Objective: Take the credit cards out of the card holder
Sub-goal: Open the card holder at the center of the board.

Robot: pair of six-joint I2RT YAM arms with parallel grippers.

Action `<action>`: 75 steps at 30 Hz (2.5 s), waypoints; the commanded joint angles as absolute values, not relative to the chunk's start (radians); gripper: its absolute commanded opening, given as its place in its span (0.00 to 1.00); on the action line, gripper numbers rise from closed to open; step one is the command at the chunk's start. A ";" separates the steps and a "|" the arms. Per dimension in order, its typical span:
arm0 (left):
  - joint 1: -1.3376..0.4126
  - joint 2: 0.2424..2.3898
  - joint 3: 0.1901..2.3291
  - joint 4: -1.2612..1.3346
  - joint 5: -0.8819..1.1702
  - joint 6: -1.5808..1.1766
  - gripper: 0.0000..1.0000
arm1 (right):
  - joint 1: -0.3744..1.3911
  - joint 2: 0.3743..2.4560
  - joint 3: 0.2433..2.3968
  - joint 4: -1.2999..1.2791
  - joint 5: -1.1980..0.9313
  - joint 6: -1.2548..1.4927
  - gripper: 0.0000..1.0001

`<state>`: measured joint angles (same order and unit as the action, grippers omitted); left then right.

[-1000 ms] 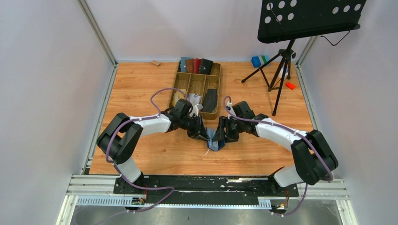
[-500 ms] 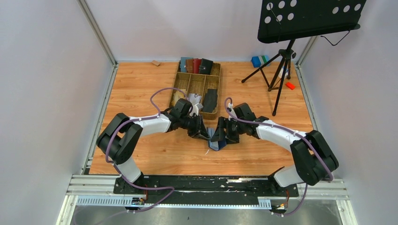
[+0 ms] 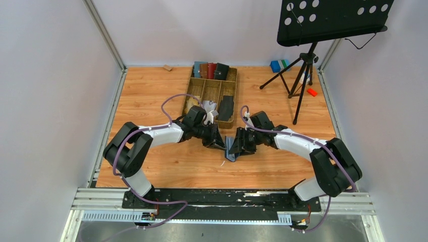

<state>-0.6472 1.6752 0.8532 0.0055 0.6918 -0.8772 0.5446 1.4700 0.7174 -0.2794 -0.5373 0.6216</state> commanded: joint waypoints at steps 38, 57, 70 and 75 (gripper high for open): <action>-0.654 1.751 0.882 -0.080 0.670 -0.837 0.40 | 0.477 1.371 0.626 -0.242 -0.564 0.648 0.39; -0.666 1.772 0.872 0.055 0.696 -0.915 0.09 | 0.408 1.363 0.541 -0.135 -0.675 0.692 0.48; -0.668 1.775 0.916 -0.091 0.661 -0.830 0.04 | 0.362 1.317 0.531 -0.144 -0.656 0.674 0.60; -0.670 1.774 0.929 -0.101 0.666 -0.822 0.04 | 0.361 1.346 0.531 -0.147 -0.654 0.675 0.47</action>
<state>-0.6617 1.7706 0.8940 -0.0639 0.6754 -0.8600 0.3653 1.3357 0.5354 -0.1761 -0.6556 0.6834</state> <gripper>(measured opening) 0.157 0.493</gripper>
